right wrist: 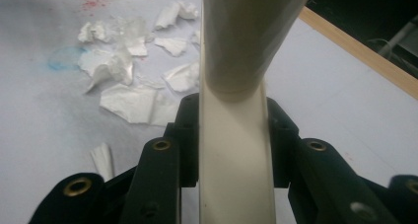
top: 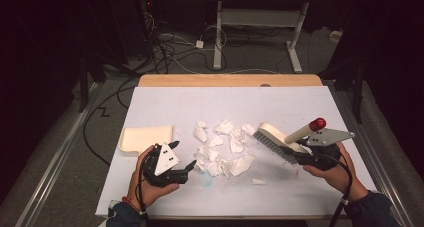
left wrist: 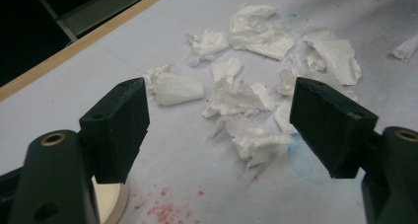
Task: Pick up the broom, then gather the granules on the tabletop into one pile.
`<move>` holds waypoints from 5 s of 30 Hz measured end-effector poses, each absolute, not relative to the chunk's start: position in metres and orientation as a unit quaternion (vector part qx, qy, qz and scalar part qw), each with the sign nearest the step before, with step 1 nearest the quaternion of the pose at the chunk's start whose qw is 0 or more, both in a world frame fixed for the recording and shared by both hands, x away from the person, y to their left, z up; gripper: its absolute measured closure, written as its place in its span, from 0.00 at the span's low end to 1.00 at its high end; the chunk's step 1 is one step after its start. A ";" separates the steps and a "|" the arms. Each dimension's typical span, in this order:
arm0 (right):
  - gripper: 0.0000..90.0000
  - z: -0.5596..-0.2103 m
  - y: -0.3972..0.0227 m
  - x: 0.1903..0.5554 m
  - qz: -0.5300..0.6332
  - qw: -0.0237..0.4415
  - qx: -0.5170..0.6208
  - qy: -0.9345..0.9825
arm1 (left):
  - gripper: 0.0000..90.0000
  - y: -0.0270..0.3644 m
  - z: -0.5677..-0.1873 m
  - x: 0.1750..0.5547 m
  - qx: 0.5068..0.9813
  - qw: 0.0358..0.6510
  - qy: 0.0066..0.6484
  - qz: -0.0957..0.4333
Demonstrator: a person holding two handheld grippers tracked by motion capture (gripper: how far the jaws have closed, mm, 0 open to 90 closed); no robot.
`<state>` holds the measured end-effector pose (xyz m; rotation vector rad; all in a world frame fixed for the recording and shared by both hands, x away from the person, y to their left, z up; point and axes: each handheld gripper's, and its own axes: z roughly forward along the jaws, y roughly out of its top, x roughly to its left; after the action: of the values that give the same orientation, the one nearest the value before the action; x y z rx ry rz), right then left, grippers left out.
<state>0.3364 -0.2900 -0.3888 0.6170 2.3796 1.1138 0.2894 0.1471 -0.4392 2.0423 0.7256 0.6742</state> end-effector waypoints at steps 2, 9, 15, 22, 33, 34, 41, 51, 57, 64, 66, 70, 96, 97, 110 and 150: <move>0.76 -0.389 -0.295 0.337 0.402 0.223 0.228 0.858 | 0.25 0.152 -0.442 0.288 0.815 0.419 0.297 0.269; 0.76 -0.390 -0.316 0.339 0.403 0.237 0.265 0.843 | 0.24 0.171 -0.451 0.283 0.814 0.391 0.328 0.278; 0.76 -0.387 -0.327 0.337 0.412 0.250 0.288 0.828 | 0.22 0.188 -0.457 0.282 0.803 0.380 0.369 0.273; 0.76 -0.388 -0.327 0.341 0.414 0.254 0.305 0.819 | 0.21 0.214 -0.461 0.282 0.782 0.372 0.425 0.264; 0.76 -0.393 -0.321 0.341 0.401 0.258 0.306 0.824 | 0.20 0.235 -0.475 0.298 0.769 0.327 0.498 0.233; 0.76 -0.394 -0.321 0.342 0.400 0.260 0.306 0.824 | 0.20 0.237 -0.476 0.299 0.768 0.326 0.501 0.231; 0.76 -0.394 -0.322 0.342 0.400 0.262 0.308 0.823 | 0.22 0.240 -0.480 0.306 0.761 0.308 0.526 0.222; 0.76 -0.395 -0.321 0.343 0.395 0.266 0.308 0.824 | 0.24 0.236 -0.485 0.313 0.759 0.295 0.538 0.216; 0.76 -0.397 -0.318 0.347 0.387 0.273 0.309 0.825 | 0.23 0.232 -0.483 0.309 0.766 0.298 0.522 0.228; 0.76 -0.401 -0.304 0.376 0.367 0.294 0.317 0.824 | 0.21 0.229 -0.480 0.307 0.772 0.309 0.504 0.233; 0.76 -0.405 -0.299 0.388 0.356 0.297 0.317 0.827 | 0.20 0.229 -0.480 0.305 0.773 0.313 0.499 0.235; 0.76 -0.412 -0.288 0.408 0.331 0.315 0.317 0.832 | 0.18 0.228 -0.477 0.303 0.773 0.322 0.489 0.245; 0.76 -0.421 -0.239 0.464 0.292 0.329 0.289 0.850 | 0.18 0.204 -0.470 0.273 0.804 0.351 0.403 0.260; 0.76 -0.422 -0.234 0.468 0.288 0.328 0.286 0.853 | 0.18 0.205 -0.472 0.271 0.808 0.348 0.402 0.255; 0.75 -0.434 -0.195 0.465 0.281 0.307 0.245 0.876 | 0.18 0.206 -0.474 0.269 0.814 0.353 0.393 0.243; 0.76 -0.412 -0.214 0.356 0.386 0.225 0.114 0.888 | 0.19 0.199 -0.471 0.266 0.824 0.355 0.372 0.239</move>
<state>0.3560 -0.2140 -0.4119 0.3145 2.4491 1.0639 0.2661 0.1986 -0.4709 2.1292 0.9623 0.6174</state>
